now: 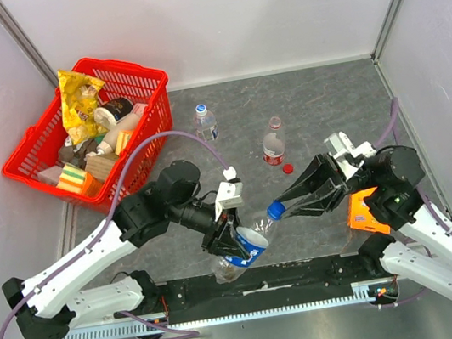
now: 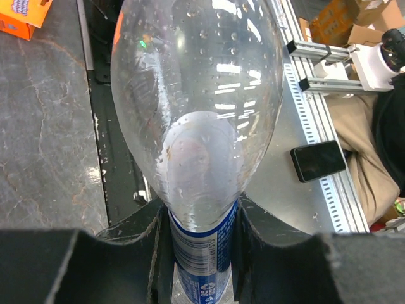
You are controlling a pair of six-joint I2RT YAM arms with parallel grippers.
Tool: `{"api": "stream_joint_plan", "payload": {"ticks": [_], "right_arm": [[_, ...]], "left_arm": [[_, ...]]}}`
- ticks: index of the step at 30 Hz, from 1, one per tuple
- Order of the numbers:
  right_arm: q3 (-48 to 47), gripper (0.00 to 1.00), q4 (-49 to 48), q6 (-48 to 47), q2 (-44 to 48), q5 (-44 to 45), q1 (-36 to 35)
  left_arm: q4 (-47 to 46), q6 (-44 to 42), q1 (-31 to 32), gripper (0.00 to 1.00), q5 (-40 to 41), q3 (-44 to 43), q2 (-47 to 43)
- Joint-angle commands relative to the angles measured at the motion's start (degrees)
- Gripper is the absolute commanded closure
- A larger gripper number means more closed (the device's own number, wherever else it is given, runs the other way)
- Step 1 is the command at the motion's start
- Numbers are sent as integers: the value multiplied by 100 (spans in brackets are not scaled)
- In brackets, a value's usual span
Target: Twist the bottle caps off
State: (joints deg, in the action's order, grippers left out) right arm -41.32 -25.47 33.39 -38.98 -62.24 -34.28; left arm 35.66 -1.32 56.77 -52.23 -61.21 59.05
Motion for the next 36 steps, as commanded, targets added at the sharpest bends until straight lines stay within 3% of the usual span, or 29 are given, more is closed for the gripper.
{"api": "stream_joint_plan", "payload": {"ticks": [1, 8, 15, 20, 28, 36], "right_arm": [[19, 100, -520, -69, 189, -35, 0], [-69, 90, -204, -139, 189, 300, -8], [-192, 42, 34, -201, 268, 519, -8], [-341, 2, 69, -140, 312, 643, -8], [-684, 2, 481, -16, 181, 976, -8], [-1080, 2, 1571, -175, -390, 1723, -8]], "left_arm": [[-33, 246, 18, 97, -420, -198, 28], [-33, 246, 9, 97, -271, -181, 19], [-33, 246, 18, 96, -42, -49, -33], [29, 220, 18, 95, 159, -5, -104], [90, 176, 18, 95, 809, 171, -332], [169, 141, 18, 95, 2514, 346, -754]]}}
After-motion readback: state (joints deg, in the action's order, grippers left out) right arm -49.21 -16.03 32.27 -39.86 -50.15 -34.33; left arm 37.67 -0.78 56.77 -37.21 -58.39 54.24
